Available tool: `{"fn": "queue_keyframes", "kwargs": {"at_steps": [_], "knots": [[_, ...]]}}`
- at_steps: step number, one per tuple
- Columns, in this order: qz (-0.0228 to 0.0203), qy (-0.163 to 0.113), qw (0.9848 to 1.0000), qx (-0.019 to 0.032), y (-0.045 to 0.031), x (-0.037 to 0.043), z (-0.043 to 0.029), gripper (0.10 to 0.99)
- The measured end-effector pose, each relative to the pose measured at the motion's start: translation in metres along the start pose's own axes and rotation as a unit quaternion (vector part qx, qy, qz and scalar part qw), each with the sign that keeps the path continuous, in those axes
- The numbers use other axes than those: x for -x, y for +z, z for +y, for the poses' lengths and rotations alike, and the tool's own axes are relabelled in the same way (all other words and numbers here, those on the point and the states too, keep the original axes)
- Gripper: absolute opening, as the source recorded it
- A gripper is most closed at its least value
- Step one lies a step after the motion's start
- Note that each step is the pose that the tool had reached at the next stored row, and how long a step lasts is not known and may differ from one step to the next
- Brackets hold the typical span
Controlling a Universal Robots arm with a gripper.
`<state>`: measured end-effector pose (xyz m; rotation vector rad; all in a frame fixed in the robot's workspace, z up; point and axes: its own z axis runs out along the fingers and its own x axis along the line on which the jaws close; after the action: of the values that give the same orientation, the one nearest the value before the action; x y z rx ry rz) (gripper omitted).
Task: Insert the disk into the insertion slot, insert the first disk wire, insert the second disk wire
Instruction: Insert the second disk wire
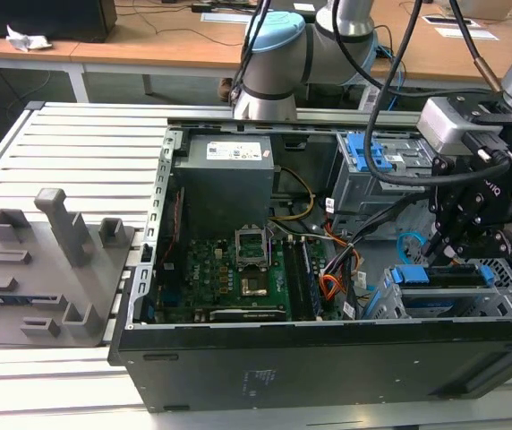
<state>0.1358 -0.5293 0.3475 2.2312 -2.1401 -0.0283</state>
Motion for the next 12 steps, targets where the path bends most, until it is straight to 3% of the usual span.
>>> {"fn": "queue_keyframes", "kwargs": {"at_steps": [4,8,12], "knots": [[-0.0023,0.047,0.9989,0.001,0.0006,0.0,0.0,0.161],[-0.0025,0.051,0.9987,0.0011,0.0005,0.0,-0.0001,0.161],[-0.0025,0.051,0.9987,0.0011,0.0002,-0.0004,-0.0081,0.161]]}}
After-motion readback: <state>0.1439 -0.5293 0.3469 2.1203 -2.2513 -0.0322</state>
